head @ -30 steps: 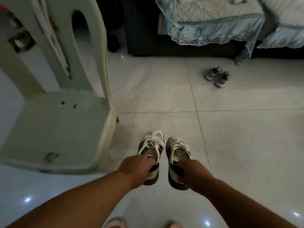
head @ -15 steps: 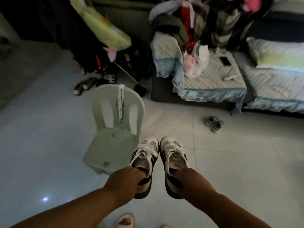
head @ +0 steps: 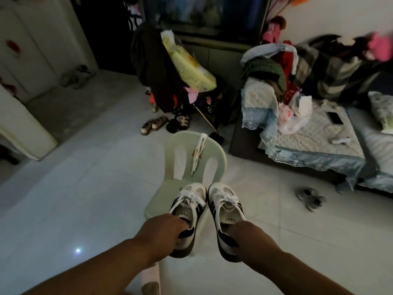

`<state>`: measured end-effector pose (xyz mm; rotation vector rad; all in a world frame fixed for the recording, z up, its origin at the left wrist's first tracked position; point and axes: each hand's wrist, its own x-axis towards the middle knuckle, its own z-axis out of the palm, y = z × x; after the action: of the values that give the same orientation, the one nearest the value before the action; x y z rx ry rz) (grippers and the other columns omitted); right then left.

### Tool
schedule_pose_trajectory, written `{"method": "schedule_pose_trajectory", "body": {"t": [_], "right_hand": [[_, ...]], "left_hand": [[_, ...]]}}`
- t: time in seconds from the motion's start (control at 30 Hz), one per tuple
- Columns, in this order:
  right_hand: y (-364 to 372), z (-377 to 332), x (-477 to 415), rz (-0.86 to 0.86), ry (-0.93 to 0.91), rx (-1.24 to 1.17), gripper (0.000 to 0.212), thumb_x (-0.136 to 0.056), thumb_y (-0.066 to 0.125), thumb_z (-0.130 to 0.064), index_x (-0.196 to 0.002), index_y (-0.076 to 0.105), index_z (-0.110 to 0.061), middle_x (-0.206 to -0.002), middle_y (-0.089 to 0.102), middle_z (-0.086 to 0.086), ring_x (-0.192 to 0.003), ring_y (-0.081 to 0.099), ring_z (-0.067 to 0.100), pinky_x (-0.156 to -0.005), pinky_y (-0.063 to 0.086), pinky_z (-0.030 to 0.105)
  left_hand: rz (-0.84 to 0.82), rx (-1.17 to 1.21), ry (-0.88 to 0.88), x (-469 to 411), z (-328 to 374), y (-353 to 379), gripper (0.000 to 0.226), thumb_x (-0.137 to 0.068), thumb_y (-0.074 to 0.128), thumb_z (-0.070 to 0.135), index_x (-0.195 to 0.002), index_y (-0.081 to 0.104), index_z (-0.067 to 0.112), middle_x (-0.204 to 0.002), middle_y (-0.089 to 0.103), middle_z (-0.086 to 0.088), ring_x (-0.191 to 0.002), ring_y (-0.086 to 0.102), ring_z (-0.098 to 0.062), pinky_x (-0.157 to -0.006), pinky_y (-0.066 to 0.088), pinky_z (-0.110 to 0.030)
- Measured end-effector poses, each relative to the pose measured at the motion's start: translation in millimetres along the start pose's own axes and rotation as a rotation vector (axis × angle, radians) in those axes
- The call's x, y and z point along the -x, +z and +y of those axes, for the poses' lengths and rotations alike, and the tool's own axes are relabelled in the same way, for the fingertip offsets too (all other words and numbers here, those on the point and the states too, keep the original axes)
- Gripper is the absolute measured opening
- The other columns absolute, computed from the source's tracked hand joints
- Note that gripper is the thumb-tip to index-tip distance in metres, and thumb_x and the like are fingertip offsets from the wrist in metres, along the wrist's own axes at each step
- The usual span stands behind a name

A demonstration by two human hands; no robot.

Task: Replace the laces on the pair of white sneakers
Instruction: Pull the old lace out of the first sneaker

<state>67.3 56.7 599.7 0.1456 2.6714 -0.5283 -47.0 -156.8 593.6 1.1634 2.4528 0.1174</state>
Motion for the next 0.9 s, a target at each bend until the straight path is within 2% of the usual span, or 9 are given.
{"method": "schedule_pose_trajectory", "body": {"t": [0.07,0.2,0.33,0.4,0.63,0.9], "right_hand": [[1,-10,-22,-0.001,0.019,-0.017,0.024,-0.094,0.043,-0.039,-0.093,0.057,-0.019,-0.092,0.059,0.0,-0.089,0.062,0.021,-0.068,0.043,0.026],[4,-43,-73,0.017,0.083,0.015,0.027,-0.096,0.043,-0.039,-0.104,0.058,-0.019,-0.106,0.062,0.003,-0.099,0.06,0.022,-0.078,0.046,0.028],[8,-67,-108,0.011,0.15,-0.023,0.023,-0.095,0.049,-0.037,-0.105,0.061,-0.019,-0.109,0.064,0.002,-0.1,0.062,0.021,-0.083,0.05,0.029],[19,-87,-161,0.019,0.216,-0.062,0.021,-0.094,0.052,-0.033,-0.107,0.062,-0.02,-0.111,0.063,0.001,-0.102,0.061,0.02,-0.084,0.051,0.029],[38,-102,-192,0.088,0.263,-0.082,0.013,-0.092,0.052,-0.031,-0.098,0.058,-0.022,-0.104,0.06,0.0,-0.098,0.06,0.021,-0.074,0.048,0.03],[70,-84,-210,0.157,0.269,-0.069,0.019,-0.092,0.052,-0.039,-0.102,0.058,-0.024,-0.104,0.061,0.001,-0.097,0.059,0.023,-0.067,0.038,0.026]], "left_hand": [[0.005,-0.006,0.009,-10,-23,-4,0.028,-0.092,0.052,0.03,-0.12,0.057,0.03,-0.12,0.059,0.002,-0.109,0.054,-0.018,-0.079,0.04,-0.027],[-0.021,-0.009,0.065,-38,-82,-15,0.027,-0.093,0.051,0.032,-0.119,0.057,0.031,-0.12,0.059,0.003,-0.107,0.055,-0.019,-0.085,0.046,-0.03],[-0.076,-0.032,0.127,-56,-123,-33,0.022,-0.092,0.051,0.033,-0.111,0.06,0.027,-0.113,0.061,0.0,-0.099,0.058,-0.022,-0.081,0.048,-0.032],[-0.144,-0.024,0.177,-84,-179,-42,0.022,-0.093,0.049,0.033,-0.11,0.06,0.025,-0.112,0.06,-0.001,-0.098,0.058,-0.022,-0.079,0.046,-0.03],[-0.143,-0.037,0.223,-109,-209,-31,0.021,-0.093,0.045,0.025,-0.11,0.058,0.027,-0.116,0.059,0.003,-0.105,0.054,-0.02,-0.08,0.045,-0.031],[-0.1,-0.06,0.249,-122,-208,-4,0.022,-0.094,0.044,0.023,-0.112,0.057,0.024,-0.118,0.057,0.003,-0.11,0.05,-0.02,-0.078,0.041,-0.027]]}}
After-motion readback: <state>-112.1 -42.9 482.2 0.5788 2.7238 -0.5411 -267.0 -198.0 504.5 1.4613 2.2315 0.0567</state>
